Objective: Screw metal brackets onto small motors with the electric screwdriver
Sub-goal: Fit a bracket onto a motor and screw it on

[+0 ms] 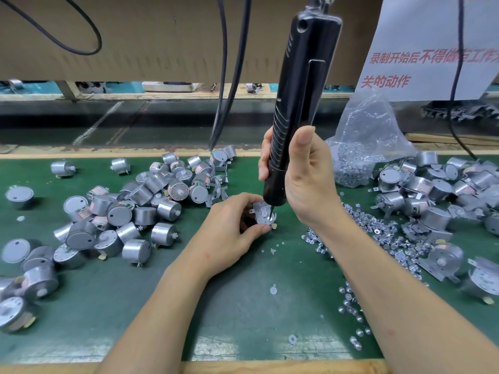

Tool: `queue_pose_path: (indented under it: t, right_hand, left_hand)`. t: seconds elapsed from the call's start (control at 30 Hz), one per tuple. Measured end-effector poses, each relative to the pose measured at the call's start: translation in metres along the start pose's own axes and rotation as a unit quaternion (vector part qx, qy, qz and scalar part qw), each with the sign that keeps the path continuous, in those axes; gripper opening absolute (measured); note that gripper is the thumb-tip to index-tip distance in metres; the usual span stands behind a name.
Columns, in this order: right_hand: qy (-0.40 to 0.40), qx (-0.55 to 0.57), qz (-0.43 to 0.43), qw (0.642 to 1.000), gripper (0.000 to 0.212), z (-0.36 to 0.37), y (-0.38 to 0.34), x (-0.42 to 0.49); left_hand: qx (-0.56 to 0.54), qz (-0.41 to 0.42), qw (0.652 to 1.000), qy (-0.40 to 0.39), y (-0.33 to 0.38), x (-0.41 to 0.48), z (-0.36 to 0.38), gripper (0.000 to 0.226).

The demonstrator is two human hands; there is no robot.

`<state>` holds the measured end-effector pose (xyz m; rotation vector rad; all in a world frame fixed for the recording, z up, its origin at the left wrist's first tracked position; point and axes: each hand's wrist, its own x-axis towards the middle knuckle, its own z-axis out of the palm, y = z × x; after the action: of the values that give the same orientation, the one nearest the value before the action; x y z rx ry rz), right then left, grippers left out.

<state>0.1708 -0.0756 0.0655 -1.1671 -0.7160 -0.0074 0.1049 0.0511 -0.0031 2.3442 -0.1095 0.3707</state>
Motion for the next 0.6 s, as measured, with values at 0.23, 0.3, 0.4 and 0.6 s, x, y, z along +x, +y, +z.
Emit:
queue_pose_path:
  t: [0.23,0.3,0.4,0.6]
  right_hand:
    - [0.005,0.012,0.007,1.000,0.075,0.0027,0.0017,-0.0003]
    - [0.005,0.011,0.009,1.000,0.075,0.0027,0.0024,0.0000]
    - [0.002,0.008,0.012,1.000,0.073,0.0029,0.0035,-0.0002]
    - [0.001,0.006,0.016,1.000,0.073,0.0030,0.0051,-0.0007]
  left_hand:
    - [0.018,-0.010,1.000,-0.004,0.0005,0.0011,-0.0005,0.038]
    - [0.022,-0.010,1.000,-0.005,0.0006,0.0013,-0.0004,0.038]
    - [0.028,-0.009,1.000,-0.003,0.0010,0.0015,-0.0006,0.037]
    - [0.030,-0.009,1.000,-0.003,0.0008,0.0018,-0.0002,0.036]
